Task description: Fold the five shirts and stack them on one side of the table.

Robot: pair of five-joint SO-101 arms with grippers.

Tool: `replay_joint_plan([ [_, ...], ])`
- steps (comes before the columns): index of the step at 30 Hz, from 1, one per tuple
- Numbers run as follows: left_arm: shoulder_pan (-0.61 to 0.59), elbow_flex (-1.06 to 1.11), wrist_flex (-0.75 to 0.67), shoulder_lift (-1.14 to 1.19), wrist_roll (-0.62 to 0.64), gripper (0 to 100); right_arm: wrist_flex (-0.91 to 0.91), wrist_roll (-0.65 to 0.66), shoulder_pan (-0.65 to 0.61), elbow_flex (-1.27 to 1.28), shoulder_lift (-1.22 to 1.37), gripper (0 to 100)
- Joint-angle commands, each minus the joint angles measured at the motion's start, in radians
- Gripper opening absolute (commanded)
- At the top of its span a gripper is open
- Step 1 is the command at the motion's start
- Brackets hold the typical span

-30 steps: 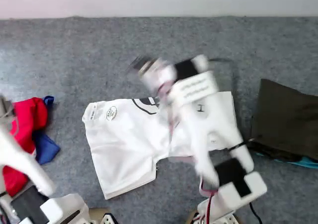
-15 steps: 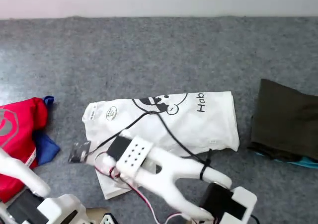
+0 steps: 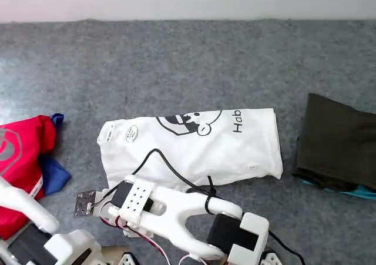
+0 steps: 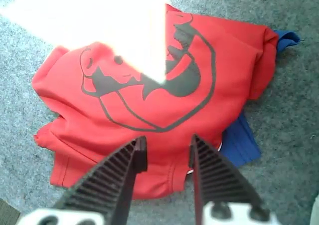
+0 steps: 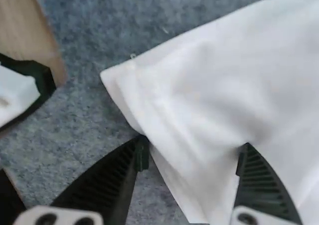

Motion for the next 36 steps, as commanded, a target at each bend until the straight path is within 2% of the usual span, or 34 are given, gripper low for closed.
replay_joint_plan([
  [1,-0.008,-0.002,-0.005,-0.038,-0.011,15,-0.024,-0.003,-0.002,-0.02,0.03,27.9],
  [9,-0.008,-0.002,-0.005,-0.038,-0.011,15,0.068,0.0,-0.001,-0.155,0.14,4.9],
  [13,-0.008,-0.002,-0.003,-0.038,-0.011,15,0.127,0.0,0.001,-0.25,0.214,0.9],
  [16,-0.008,-0.002,0.008,-0.038,-0.011,15,0.157,0.008,0.03,-0.299,0.208,0.9],
  [24,-0.005,-0.002,0.003,-0.038,-0.012,15,0.294,0.041,0.231,-0.508,0.067,0.9],
  [28,-0.002,-0.002,0.003,-0.038,-0.012,15,0.305,0.048,0.3,-0.612,0.059,0.9],
  [31,-0.002,-0.002,0.003,-0.038,-0.012,15,0.266,0.109,0.323,-0.637,0.059,1.3],
  [33,-0.002,-0.002,0.003,-0.038,-0.012,15,0.228,0.124,0.34,-0.637,0.061,4.3],
  [36,-0.002,-0.002,0.003,-0.038,-0.012,15,0.171,0.123,0.383,-0.637,0.107,16.7],
])
